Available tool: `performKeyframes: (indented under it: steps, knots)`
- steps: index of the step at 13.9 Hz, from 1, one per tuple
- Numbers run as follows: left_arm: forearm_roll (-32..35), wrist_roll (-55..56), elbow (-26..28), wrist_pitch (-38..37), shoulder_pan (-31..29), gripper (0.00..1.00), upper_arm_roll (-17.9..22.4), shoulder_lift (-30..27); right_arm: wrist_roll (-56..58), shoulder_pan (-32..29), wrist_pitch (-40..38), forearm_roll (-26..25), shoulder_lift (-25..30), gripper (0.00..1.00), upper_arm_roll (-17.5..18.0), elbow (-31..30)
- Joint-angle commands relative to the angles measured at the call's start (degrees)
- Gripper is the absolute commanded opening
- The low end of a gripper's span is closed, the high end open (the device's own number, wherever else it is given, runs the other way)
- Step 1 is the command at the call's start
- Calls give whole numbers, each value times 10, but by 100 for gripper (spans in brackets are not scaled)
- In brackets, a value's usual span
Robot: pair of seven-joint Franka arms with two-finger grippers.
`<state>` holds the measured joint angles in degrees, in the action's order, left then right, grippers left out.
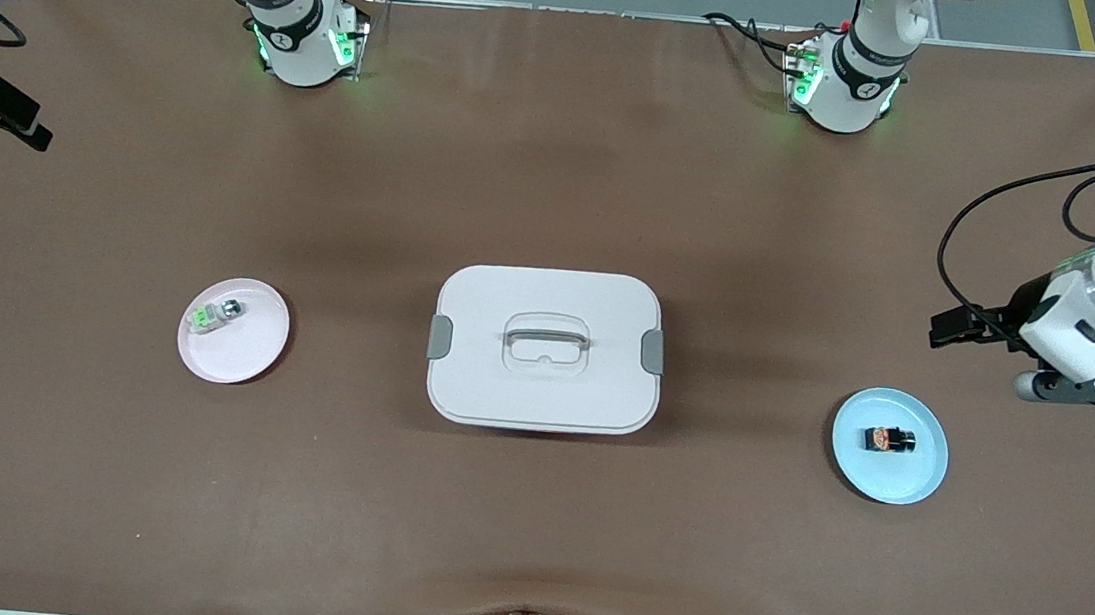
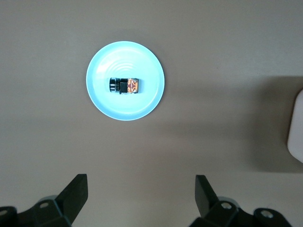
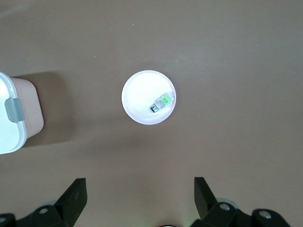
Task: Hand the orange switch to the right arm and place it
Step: 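Lower the left gripper and grasp the black-orange switch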
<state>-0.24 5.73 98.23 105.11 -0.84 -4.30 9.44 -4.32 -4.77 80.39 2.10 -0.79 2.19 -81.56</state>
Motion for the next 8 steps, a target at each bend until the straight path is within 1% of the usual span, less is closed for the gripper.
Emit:
performKeyframes:
  steps: [1, 4, 6, 8]
  knots:
    - [8, -7, 62, 63, -3, 100, -3, -13, 4, -7, -1, 4, 7, 100, 6, -3]
    - [9, -7, 97, 131, 0, 100, -3, 8, 4, -6, 7, -2, 5, 100, 6, -3]
    - [9, -7, 100, 163, 2, 100, -3, 35, -2, -5, 11, -3, 5, 100, 6, -2]
    - [35, -7, 100, 198, 2, 100, -4, 59, -4, 2, 6, -10, 5, 100, 5, 3]
